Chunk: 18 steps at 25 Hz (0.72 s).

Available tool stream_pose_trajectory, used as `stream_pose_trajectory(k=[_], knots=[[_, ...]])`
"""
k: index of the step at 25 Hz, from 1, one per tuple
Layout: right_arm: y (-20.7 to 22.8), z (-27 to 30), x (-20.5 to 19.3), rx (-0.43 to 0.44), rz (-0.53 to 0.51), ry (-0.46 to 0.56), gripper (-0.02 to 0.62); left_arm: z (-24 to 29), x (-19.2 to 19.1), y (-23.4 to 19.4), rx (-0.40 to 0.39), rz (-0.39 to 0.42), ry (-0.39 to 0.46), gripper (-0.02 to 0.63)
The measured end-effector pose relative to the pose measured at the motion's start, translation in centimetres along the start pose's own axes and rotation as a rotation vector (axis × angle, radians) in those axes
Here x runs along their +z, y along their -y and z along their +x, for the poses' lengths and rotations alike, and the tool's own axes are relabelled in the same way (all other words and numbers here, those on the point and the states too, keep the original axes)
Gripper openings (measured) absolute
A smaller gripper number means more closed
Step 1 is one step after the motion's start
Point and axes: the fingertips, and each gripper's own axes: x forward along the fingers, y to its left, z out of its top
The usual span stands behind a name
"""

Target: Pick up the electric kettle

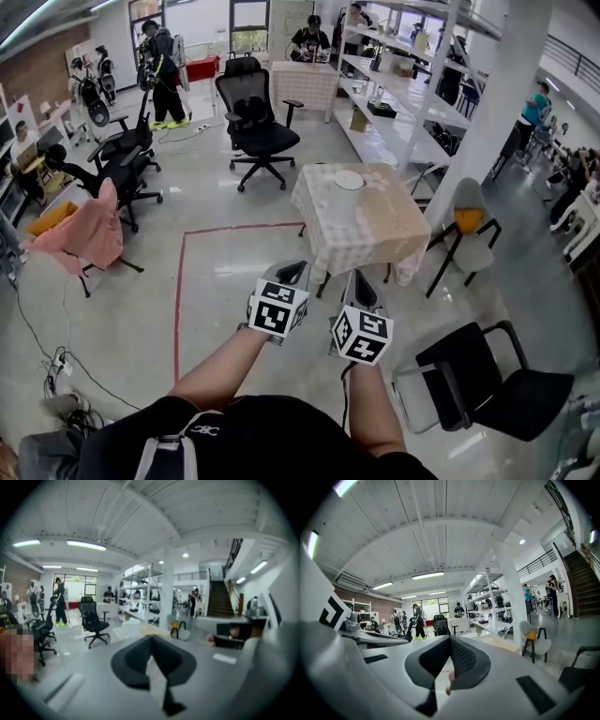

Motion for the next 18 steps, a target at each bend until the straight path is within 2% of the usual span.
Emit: stream_pose_trajectory(k=[9, 18], knots=[[3.6, 0.0, -0.8, -0.004, 0.006, -0.016, -0.008, 2.3, -0.7, 2.4, -0.006, 0.024, -0.016, -0.006], [3.3, 3.7, -1.2, 0.018, -0.011, -0.014, -0.008, 4.9, -1.0, -0.4, 0.021, 0.014, -0.014, -0.006]])
